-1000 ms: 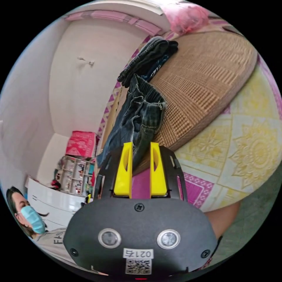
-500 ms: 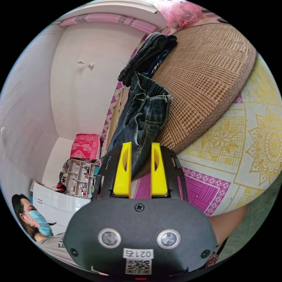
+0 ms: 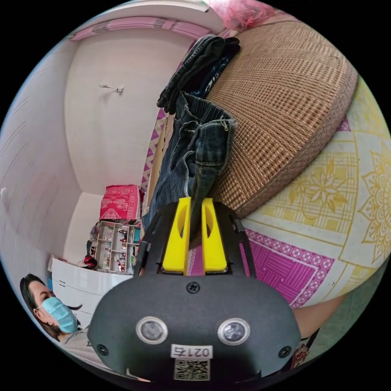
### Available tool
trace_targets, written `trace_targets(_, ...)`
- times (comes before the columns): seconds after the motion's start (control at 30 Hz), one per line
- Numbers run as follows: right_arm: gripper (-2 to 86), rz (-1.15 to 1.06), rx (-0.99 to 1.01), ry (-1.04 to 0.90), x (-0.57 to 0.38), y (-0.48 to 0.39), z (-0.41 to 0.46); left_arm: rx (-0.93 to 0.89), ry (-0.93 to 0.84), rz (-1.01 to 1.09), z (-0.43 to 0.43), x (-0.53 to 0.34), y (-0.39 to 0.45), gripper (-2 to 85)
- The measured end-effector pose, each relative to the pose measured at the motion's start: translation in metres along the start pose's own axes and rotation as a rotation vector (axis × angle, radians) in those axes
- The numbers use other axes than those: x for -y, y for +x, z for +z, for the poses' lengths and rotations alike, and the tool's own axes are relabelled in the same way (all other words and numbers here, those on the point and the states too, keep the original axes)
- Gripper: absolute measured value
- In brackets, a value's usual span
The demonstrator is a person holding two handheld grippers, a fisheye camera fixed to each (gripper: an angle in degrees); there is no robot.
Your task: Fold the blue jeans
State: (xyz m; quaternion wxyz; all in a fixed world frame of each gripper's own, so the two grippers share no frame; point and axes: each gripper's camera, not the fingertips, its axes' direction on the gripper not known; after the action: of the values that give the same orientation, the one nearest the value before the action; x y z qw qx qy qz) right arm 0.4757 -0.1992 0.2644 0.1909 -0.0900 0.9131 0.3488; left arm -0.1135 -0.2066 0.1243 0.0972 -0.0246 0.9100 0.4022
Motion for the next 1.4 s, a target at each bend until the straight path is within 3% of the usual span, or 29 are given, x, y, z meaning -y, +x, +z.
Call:
trace_targets(0.27,0.4,-0.052,0.084,0.002,0.004,-0.026,0.006,-0.05,-0.083,0.161,-0.001,0.019,0.055,-1.0)
trace_targets(0.47,0.2,-0.188,0.114,-0.031,0.079,-0.117,0.039,0.068,-0.175,0.347,0.068,0.128,0.157,-0.9)
trace_targets(0.63,0.4,-0.224,0.041,-0.091,0.198,-0.179,0.131,0.222,-0.286,0.385,0.23,0.258,0.208,-0.6)
trace_targets(0.83,1.8,-0.083,-0.116,-0.127,0.31,-0.166,0.262,0.274,-0.369,0.259,0.413,0.356,0.168,3.0)
trace_targets(1.0,3.8,-0.088,-0.168,-0.137,0.333,-0.158,0.309,0.185,-0.394,0.251,0.452,0.375,0.132,5.0)
trace_targets(1.17,5.4,-0.195,-0.068,-0.168,0.325,-0.19,0.286,0.036,-0.292,0.347,0.404,0.365,0.123,5.5)
trace_targets(1.33,0.3,-0.611,-0.09,-0.236,0.257,-0.288,0.289,0.048,-0.432,0.717,0.435,0.264,0.178,5.1)
trace_targets(1.4,-0.2,-0.801,-0.2,-0.313,0.221,-0.32,0.318,0.116,-0.521,0.859,0.468,0.216,0.188,2.9)
